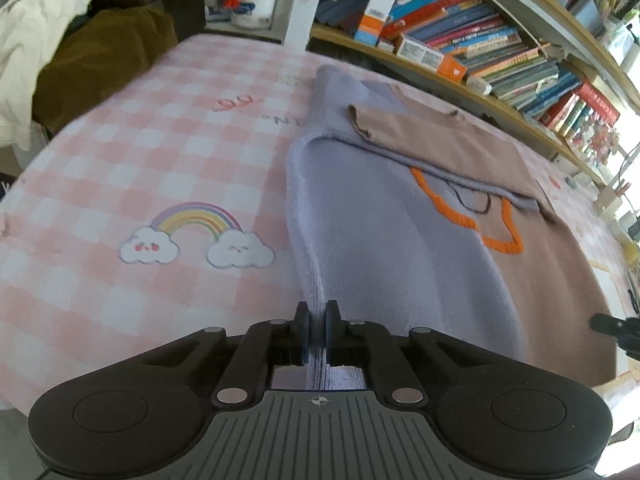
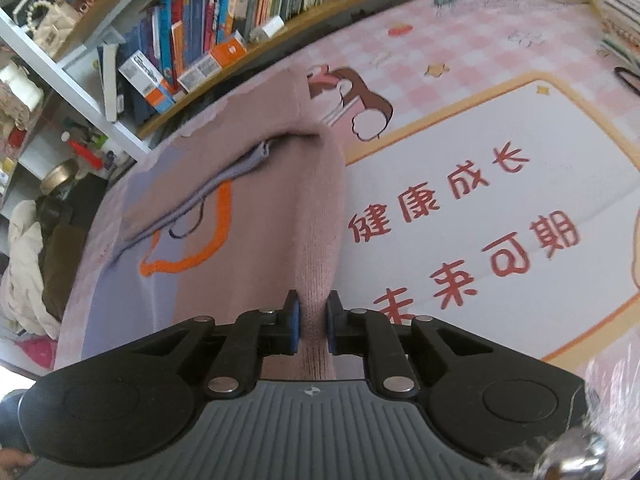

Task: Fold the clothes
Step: 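Close the right tool on the pink hem while the left tool grips the lavender hem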

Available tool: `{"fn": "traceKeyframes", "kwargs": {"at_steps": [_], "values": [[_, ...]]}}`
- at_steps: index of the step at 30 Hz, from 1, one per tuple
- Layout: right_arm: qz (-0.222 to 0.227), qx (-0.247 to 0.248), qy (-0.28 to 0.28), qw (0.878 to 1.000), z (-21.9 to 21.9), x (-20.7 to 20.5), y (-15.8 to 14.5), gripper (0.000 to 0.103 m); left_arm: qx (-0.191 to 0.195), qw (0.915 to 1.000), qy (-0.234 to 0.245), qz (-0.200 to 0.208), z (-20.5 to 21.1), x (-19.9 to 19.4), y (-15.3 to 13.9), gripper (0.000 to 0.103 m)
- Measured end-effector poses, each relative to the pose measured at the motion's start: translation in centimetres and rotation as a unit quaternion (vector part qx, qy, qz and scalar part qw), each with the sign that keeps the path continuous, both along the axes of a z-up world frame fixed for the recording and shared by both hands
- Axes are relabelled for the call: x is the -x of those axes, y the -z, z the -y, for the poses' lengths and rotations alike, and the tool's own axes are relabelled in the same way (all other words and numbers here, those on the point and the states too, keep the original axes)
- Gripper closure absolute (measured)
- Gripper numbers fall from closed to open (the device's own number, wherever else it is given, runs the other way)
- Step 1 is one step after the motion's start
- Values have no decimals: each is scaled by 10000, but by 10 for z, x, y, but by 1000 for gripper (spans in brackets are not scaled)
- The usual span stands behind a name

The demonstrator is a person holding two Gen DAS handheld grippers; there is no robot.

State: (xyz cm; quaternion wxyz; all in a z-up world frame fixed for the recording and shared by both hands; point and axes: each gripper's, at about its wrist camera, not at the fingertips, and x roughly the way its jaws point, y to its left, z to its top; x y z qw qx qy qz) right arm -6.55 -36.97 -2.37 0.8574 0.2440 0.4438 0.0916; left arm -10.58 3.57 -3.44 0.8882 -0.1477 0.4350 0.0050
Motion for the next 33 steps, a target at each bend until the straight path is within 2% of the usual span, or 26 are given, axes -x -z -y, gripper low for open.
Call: {"fn": "traceKeyframes", "kwargs": {"at_steps": [4, 7, 11, 15, 20, 24, 26, 29, 33], "values": [[-196, -65, -28, 9998, -1, 9, 4, 91, 30, 10000, 38, -16, -4, 0, -1, 97], [-384, -194, 28, 9991, 3, 11, 12, 87, 42, 10000, 70, -20, -5, 0, -1, 97], [-397, -272, 10, 9988, 4, 19, 12, 83, 122, 9998, 133, -70, -8, 0, 1, 96], [-485, -401, -41, 9980, 5, 26, 15, 80, 282, 9993, 189, -173, -9, 2, 6, 89], [-516, -479, -157, 9974, 8, 27, 15, 77, 504, 9984, 53, -236, -9, 8, 10, 87], [-494, -488, -342, 9970, 10, 24, 16, 78, 643, 9975, -141, -240, -8, 11, 12, 87], [-526, -478, -419, 9966, 12, 23, 18, 90, 661, 9973, -214, -238, -6, 12, 13, 87], [-511, -552, -470, 9961, 17, 23, 21, 92, 562, 9977, -288, -232, -4, 13, 13, 97], [-388, -557, -557, 9961, 24, 26, 19, 94, 586, 9972, -414, -216, 0, 19, 10, 99]]}}
